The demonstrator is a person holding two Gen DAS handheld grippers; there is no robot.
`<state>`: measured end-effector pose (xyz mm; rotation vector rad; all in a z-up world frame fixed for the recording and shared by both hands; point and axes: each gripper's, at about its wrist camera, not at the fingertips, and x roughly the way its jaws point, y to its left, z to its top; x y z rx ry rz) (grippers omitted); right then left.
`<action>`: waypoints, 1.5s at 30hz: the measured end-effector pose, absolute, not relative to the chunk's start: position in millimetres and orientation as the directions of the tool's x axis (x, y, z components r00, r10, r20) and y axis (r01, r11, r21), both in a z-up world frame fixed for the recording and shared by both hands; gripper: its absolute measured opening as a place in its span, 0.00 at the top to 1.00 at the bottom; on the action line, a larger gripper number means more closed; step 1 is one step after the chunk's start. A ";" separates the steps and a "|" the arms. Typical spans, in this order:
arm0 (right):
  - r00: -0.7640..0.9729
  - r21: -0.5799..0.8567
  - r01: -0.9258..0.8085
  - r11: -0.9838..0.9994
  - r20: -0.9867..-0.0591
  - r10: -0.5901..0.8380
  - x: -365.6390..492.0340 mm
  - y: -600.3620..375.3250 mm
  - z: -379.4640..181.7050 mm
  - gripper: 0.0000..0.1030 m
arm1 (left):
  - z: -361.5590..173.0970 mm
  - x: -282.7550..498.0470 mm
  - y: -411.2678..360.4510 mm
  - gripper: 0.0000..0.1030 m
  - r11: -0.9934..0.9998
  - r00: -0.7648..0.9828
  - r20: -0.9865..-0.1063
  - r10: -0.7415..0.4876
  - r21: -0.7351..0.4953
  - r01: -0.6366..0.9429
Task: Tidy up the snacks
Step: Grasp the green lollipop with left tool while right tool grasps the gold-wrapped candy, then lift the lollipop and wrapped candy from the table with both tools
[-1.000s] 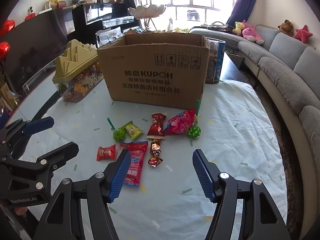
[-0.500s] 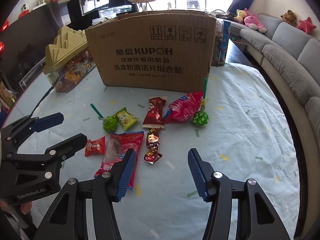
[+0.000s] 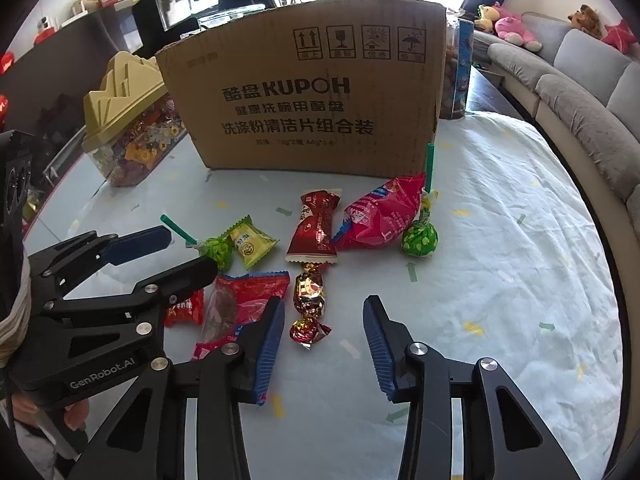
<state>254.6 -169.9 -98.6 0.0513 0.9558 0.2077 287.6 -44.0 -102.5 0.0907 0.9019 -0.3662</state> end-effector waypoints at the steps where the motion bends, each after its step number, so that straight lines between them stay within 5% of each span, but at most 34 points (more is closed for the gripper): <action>1: 0.557 0.136 -0.153 0.979 -0.806 0.199 255.9 -169.8 -99.4 0.61 | -103.5 289.5 -44.4 0.49 0.934 0.560 -0.782 -0.275 -0.079 0.348; 16: 0.532 0.166 -0.160 0.973 -0.816 0.227 270.9 -167.7 -110.2 0.72 | -117.7 301.6 -51.0 0.75 0.934 0.516 -0.810 -0.279 -0.104 0.341; 23: 0.526 0.167 -0.152 0.974 -0.821 0.223 271.4 -167.5 -112.2 0.81 | -114.6 296.1 -49.7 0.75 0.938 0.527 -0.805 -0.272 -0.099 0.332; 45: 0.635 0.159 -0.181 0.971 -0.734 0.239 238.2 -170.5 -53.9 0.81 | -50.1 257.7 -45.4 0.75 0.939 0.635 -0.713 -0.297 -0.096 0.331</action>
